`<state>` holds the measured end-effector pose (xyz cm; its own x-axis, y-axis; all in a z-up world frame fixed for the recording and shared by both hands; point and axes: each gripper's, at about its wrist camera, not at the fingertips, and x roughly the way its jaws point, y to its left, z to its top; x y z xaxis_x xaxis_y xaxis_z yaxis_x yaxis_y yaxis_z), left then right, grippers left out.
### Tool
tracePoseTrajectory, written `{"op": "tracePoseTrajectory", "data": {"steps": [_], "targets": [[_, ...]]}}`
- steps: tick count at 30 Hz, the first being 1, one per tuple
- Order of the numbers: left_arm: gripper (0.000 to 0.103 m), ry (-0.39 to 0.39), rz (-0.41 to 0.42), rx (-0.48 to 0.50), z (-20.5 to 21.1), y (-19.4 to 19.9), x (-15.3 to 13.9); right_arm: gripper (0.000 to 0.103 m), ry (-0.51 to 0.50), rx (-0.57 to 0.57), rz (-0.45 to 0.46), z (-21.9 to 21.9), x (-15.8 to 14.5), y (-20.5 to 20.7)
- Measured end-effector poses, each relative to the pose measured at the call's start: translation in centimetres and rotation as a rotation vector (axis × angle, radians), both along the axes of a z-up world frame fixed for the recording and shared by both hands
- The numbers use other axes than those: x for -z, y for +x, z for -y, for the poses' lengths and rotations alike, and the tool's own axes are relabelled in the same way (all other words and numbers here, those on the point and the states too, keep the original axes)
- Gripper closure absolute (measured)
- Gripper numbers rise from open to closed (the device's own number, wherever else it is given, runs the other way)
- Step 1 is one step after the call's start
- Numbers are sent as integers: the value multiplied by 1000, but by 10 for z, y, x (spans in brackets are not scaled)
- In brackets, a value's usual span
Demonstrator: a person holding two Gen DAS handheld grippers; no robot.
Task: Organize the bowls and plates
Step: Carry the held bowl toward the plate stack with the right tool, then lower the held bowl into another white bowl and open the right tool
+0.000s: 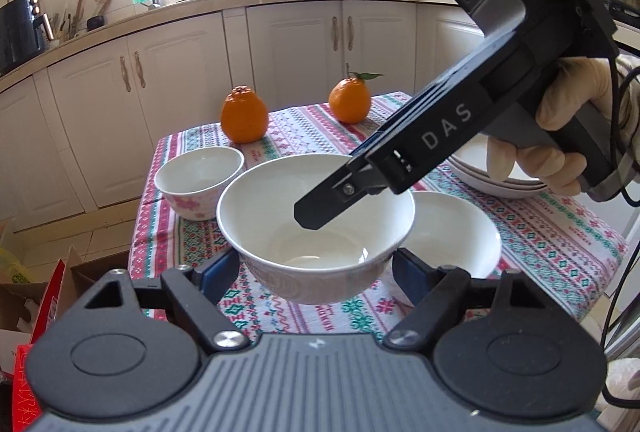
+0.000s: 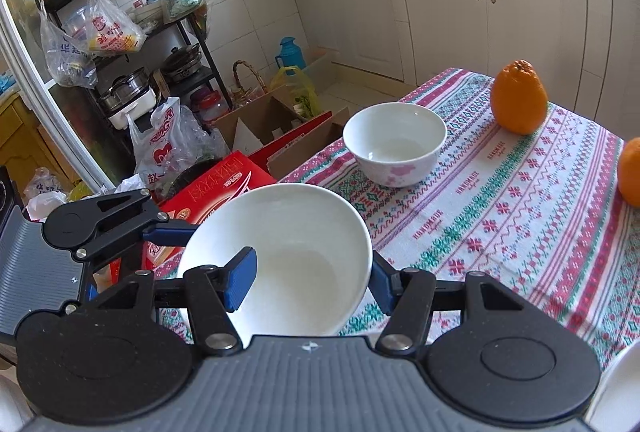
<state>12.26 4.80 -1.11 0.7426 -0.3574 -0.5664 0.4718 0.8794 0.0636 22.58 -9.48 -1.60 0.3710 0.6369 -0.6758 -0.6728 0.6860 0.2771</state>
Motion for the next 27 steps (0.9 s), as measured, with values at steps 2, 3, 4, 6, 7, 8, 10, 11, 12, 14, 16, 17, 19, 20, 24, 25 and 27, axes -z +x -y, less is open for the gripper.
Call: {"op": "tracePoseTrajectory", "data": {"steps": [2,3,4,6,7,8,10,11,12,14,16,17,19,20,24,25,27], "targets": [[20,1,4,16,5,-4,-1,38,-6,7,4,6,-1,-5],[20,1,3,23,8,-4,-1,38,-9,10,7,9,-2,-8],[20,-1,1,30,10,-5,-1,38,-9,13,10,13,-2,-11],[20,-5,-4,43,15,-7,0,38,-4,24,10,20,-3,-16],[20,-12,-6,49,17,-7,0,38,-2,31,10,24,-3,-17],[20,-20,-7,56,19,-8,-1,38,-3,40,13,27,-4,-19],[20,-25,-2,70,25,-8,-2,38,-6,57,20,36,-5,-23],[20,-24,0,78,28,-9,-2,38,-7,63,22,39,-5,-24],[20,-23,1,86,31,-9,-2,38,-8,70,23,43,-6,-27],[20,-23,0,102,37,-10,-1,38,-12,83,27,49,-7,-30],[20,-22,-4,115,42,-10,1,38,-18,95,31,54,-7,-33],[20,-22,-7,122,45,-10,2,38,-20,100,32,57,-7,-35],[20,-23,-15,133,49,-8,4,38,-23,113,29,61,-6,-37],[20,-24,-19,139,51,-9,6,38,-23,119,28,64,-5,-38],[20,-21,-34,155,57,-7,10,38,-28,136,16,71,0,-39],[20,-21,-38,158,58,-6,11,38,-30,140,13,72,1,-39],[20,-21,-43,161,60,-5,13,38,-35,145,10,74,3,-40]]}}
